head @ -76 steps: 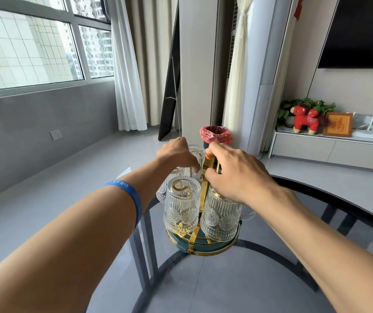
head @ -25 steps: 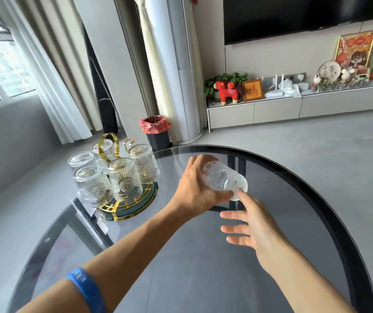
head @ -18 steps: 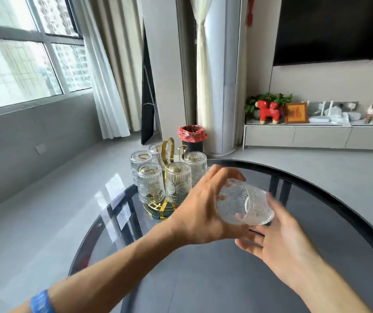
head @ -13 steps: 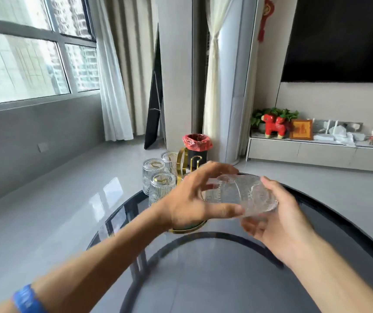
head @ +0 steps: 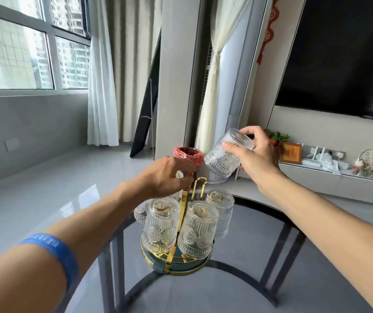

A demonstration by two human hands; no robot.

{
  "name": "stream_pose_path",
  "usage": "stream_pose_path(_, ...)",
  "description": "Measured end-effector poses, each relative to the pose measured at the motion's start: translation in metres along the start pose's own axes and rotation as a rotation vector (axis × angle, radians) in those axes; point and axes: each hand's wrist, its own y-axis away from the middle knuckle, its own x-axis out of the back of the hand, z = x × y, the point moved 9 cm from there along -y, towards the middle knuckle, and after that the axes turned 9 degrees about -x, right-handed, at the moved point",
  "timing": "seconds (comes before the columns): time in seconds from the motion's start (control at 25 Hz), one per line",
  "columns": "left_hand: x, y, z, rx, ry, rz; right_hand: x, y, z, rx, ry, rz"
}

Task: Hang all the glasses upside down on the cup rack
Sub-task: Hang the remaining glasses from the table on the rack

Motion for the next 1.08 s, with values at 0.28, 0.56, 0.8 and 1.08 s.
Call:
stream_pose_path(0.28,0.009,0.003,-0.014,0.002,0.088,-0.034,-0.062,-0.011,0.033,-0.038,0.301,-0.105)
stream_pose_path(0.56,0.009,0.003,-0.014,-0.014,0.128,-0.026,-0.107,0.002,0.065,-0.071,0.643,-0.320)
stream_pose_path(0.8,0.008,0.004,-0.015,0.035,0.140,0.015,-0.117,0.000,0.071,-0.088,0.809,-0.333)
stream_pose_path(1.08,0.016,0.030,-0.042,0.262,0.131,0.206,-0.083,0.023,0.061,0.001,0.492,-0.237)
